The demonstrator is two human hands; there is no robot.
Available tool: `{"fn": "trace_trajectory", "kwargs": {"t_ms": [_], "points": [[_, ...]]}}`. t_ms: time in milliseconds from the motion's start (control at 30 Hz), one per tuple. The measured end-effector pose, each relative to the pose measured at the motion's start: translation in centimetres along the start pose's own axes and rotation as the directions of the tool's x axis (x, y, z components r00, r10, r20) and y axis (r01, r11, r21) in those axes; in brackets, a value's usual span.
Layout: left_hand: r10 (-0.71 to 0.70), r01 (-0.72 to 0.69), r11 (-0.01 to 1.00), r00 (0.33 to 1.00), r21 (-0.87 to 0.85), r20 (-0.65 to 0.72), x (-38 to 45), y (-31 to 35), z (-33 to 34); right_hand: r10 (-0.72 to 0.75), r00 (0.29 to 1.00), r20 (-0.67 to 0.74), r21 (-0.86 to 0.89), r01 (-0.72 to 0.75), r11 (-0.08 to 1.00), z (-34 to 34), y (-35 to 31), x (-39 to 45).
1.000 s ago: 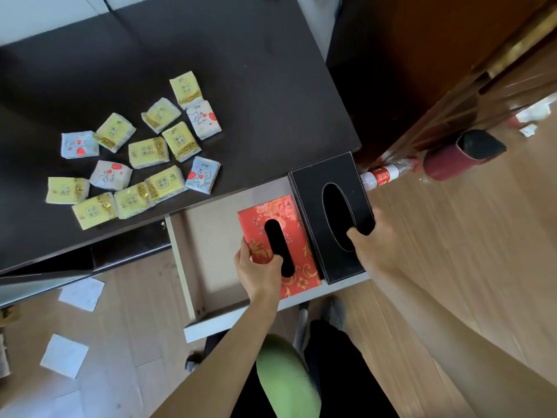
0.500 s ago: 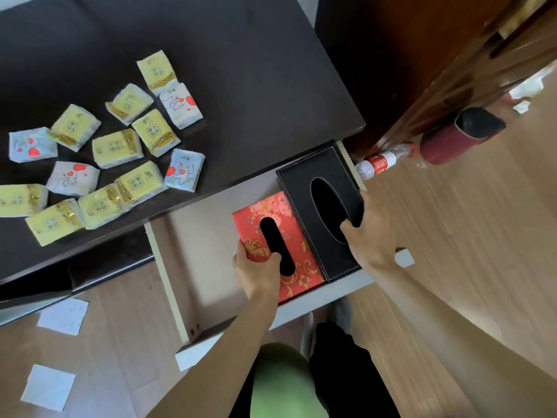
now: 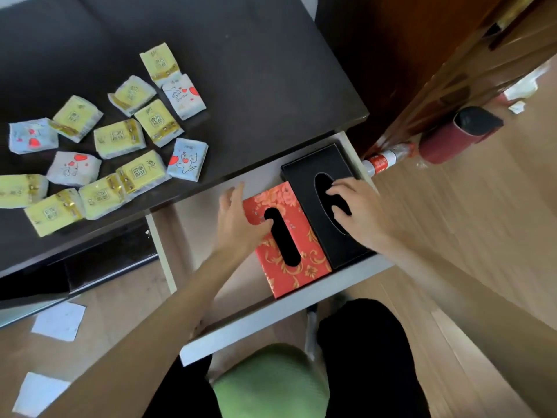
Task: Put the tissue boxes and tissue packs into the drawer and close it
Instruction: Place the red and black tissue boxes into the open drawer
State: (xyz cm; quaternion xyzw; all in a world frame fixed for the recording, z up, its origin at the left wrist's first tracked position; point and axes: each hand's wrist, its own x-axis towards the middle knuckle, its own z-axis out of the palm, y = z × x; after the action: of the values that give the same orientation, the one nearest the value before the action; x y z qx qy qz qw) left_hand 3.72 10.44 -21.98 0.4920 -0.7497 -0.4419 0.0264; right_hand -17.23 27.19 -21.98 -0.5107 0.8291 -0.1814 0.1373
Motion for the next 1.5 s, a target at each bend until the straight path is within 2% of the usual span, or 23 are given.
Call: {"fn": "trace_trajectory", "kwargs": {"t_ms": [67,167,233,333,400,467,567,767,1033,1267,1367,1500], "points": [[0.15,-0.17,0.951,0.984,0.257,0.096,1.5,0.7,-1.4,-0.046,0.999,0.028,-0.105,0.049,0.993,-0.4,-0.2,1.9],[0.245,-0.335,0.836,0.937,0.434,0.251,2.7,1.6,-2.2,0.007,0.996,0.084,-0.264,0.015,0.964,-0.8,0.1,4.0],[0.28,-0.406,0.756,0.909,0.513,0.307,3.2,1.7,-2.0,0.026,0.991,0.131,-0.328,0.018,0.945,-0.8,0.6,4.8],[0.399,-0.516,0.67,0.856,0.533,0.327,4.0,1.4,-1.6,0.024,0.989,0.145,-0.408,0.037,0.912,-0.1,1.9,5.3],[0.519,-0.601,0.548,0.79,0.581,0.327,4.3,1.3,-1.1,0.05,0.992,0.115,-0.401,0.0,0.916,0.8,2.9,5.3],[0.593,-0.613,0.406,0.741,0.678,0.315,4.2,1.2,-0.3,0.04,0.996,0.074,-0.379,-0.009,0.926,1.4,3.4,5.2],[0.619,-0.533,0.269,0.734,0.802,0.28,4.2,1.5,0.4,-0.014,0.998,0.053,-0.396,0.034,0.918,1.2,3.3,4.7],[0.615,-0.491,0.223,0.741,0.842,0.269,3.5,1.8,0.7,-0.01,0.998,0.069,-0.354,0.033,0.935,0.6,3.7,3.0],[0.677,-0.472,0.193,0.698,0.86,0.231,3.6,1.9,2.5,-0.014,0.997,0.069,-0.354,0.038,0.935,0.8,4.2,3.3],[0.696,-0.455,0.194,0.688,0.869,0.204,3.7,1.5,2.8,0.002,0.999,0.046,-0.329,0.013,0.944,1.5,4.5,3.1],[0.708,-0.477,0.222,0.679,0.85,0.195,3.6,1.5,2.7,0.0,0.999,0.037,-0.307,0.012,0.952,1.5,4.8,2.9],[0.694,-0.474,0.312,0.706,0.823,0.143,3.1,1.2,2.9,0.038,0.999,0.019,-0.216,-0.033,0.976,1.0,4.3,2.8]]}}
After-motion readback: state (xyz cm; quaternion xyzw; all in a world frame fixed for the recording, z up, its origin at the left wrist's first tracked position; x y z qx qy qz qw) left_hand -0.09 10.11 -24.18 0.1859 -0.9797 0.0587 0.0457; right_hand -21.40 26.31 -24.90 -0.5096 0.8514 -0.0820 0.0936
